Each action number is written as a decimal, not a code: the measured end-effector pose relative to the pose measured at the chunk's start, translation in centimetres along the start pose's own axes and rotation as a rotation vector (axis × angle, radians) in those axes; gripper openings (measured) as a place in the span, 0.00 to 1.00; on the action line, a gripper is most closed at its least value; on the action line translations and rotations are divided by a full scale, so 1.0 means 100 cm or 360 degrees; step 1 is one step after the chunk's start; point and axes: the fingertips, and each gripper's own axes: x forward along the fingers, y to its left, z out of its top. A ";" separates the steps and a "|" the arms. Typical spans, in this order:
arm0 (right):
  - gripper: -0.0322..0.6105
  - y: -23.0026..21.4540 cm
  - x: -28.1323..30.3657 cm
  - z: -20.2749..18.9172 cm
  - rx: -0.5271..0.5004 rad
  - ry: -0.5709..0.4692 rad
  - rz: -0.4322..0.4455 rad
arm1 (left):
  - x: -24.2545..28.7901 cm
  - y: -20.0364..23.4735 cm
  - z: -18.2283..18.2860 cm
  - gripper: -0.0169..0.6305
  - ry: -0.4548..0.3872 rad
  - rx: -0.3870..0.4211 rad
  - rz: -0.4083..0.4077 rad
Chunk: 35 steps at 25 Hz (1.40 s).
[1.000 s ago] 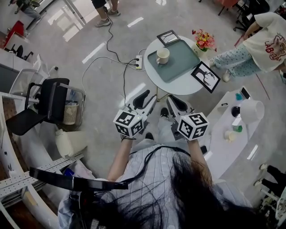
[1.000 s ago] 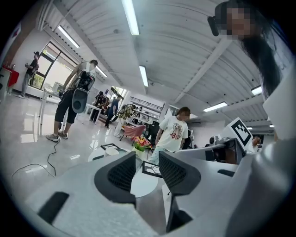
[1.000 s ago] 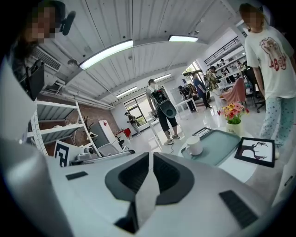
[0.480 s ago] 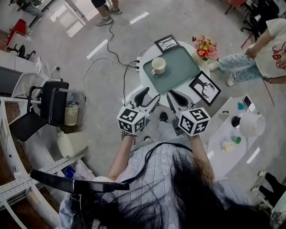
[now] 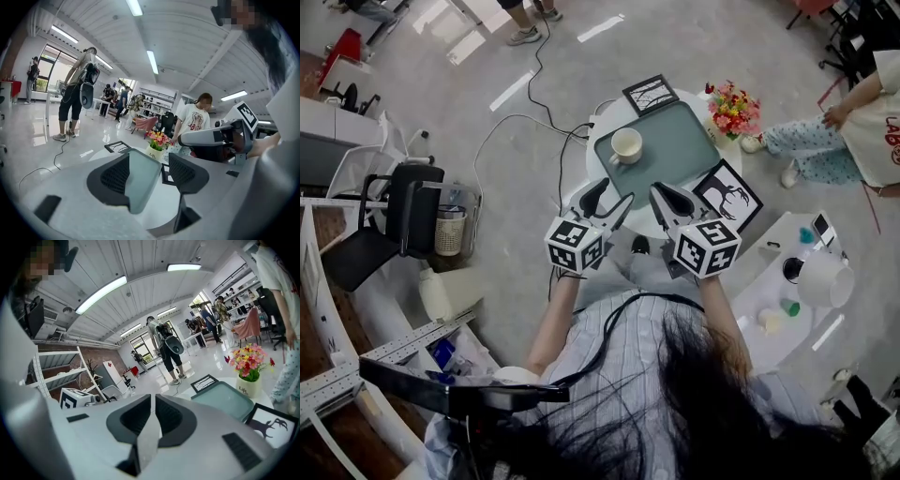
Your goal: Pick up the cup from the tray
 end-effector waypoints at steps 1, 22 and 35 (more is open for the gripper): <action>0.12 -0.002 0.001 0.001 0.0004 0.0004 0.0005 | 0.003 0.003 -0.002 0.41 0.0011 -0.0010 0.0008; 0.12 -0.042 0.050 0.010 0.0090 0.0095 -0.0114 | 0.084 0.073 -0.031 0.57 0.0339 0.0142 -0.0042; 0.12 -0.065 0.079 -0.007 0.0180 0.0228 -0.0216 | 0.136 0.107 -0.069 0.72 0.0571 0.0310 -0.0170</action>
